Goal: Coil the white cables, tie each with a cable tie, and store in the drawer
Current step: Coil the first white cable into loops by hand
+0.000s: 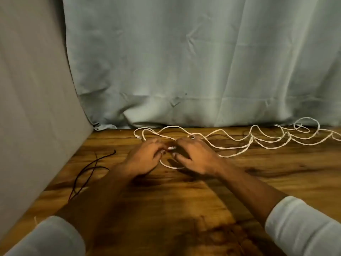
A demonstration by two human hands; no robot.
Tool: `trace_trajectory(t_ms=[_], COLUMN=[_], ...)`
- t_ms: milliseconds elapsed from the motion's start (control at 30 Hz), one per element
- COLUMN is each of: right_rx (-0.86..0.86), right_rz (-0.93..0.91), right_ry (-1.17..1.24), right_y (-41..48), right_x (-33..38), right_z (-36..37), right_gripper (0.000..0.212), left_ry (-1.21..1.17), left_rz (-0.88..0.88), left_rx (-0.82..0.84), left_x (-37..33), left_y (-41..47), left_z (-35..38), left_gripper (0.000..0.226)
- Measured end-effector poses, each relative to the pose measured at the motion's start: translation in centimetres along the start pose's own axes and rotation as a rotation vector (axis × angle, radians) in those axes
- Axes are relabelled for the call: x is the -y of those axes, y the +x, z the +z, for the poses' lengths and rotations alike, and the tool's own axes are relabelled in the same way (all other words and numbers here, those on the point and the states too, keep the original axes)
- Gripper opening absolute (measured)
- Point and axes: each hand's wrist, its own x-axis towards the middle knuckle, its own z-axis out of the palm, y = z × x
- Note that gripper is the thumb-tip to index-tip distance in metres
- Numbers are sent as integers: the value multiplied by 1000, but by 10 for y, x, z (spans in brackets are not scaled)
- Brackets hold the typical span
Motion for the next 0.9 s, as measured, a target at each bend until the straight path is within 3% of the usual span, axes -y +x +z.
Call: trace_trajectory(t_ms=[167, 333, 500, 667, 767, 900], right_rx=[89, 63, -167, -329, -466, -592], right_rz=[-73, -97, -46, 64, 110, 143], right_ry=[-2, -80, -25, 85, 173, 284], right_y=[-2, 6, 2, 1, -1, -2], right_x=[0, -16, -27, -38, -40, -44], right_z=[26, 39, 51, 50, 43, 39], right_gripper=[42, 23, 14, 19, 16, 16], left_ry=[-36, -95, -134, -153, -356, -650], left_rz=[-31, -86, -88, -10, 8, -71], left_rx=[86, -4, 16, -124, -186, -118], left_x=[8, 20, 21, 11, 2, -10], left_y=[4, 12, 20, 29, 29, 31], left_z=[22, 41, 46, 49, 40, 20], left_gripper=[44, 38, 34, 23, 25, 30])
